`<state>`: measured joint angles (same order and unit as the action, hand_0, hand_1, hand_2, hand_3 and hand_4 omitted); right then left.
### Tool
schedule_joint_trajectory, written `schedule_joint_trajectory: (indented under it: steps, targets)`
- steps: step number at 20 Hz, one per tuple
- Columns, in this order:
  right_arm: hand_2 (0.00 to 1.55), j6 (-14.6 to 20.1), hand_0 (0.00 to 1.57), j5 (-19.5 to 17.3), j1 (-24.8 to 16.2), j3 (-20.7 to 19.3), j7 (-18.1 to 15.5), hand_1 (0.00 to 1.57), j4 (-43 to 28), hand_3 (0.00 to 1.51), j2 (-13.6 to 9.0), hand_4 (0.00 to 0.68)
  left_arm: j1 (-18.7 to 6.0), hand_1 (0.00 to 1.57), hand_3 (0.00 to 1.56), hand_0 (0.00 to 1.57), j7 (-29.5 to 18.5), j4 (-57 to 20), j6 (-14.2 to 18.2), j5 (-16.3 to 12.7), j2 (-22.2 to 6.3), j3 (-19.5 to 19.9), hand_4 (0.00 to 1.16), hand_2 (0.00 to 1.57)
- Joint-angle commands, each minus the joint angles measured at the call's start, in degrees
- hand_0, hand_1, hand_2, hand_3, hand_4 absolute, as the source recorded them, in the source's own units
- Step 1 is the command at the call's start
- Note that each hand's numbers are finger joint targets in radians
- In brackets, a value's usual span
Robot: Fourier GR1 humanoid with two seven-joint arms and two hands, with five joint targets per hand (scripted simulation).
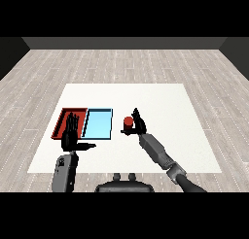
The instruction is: Pick the red can and put it in the red box
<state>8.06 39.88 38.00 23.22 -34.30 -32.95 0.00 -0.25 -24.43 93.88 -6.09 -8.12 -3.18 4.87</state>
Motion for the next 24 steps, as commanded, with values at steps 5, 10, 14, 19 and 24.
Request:
schedule_joint_trajectory:
  steps: [5,10,14,19,24]
  targets:
    - [0.00,-0.34,0.00,2.93,2.49,1.50,-0.47,0.00,2.38,0.00,0.00,0.000,2.28,0.00,0.00,0.00,-3.39,-0.18,0.13,2.66,2.29,-3.39,0.00,0.00]
    - [0.00,1.99,0.00,2.65,1.99,3.05,2.40,0.00,-0.34,0.00,0.00,0.000,0.51,0.00,0.00,0.00,-3.78,-3.05,0.34,1.94,1.78,-1.59,0.00,0.00]
    - [0.00,-0.88,0.00,4.81,4.63,3.82,-1.24,0.00,6.58,0.00,0.00,0.000,1.48,0.00,0.00,0.00,0.75,2.48,-0.66,-0.96,0.50,-0.66,0.00,0.00]
    - [0.00,1.47,0.00,9.50,5.68,7.44,-0.86,0.00,7.47,0.00,0.00,0.000,4.87,0.00,0.00,0.00,1.50,6.99,0.61,1.10,1.87,-3.36,0.00,0.00]
    - [1.50,11.50,1.52,11.04,4.87,12.47,-0.19,1.52,3.73,1.46,0.00,0.493,1.94,0.00,0.00,0.00,-1.16,0.75,-1.80,-1.64,-0.37,0.63,0.00,0.00]
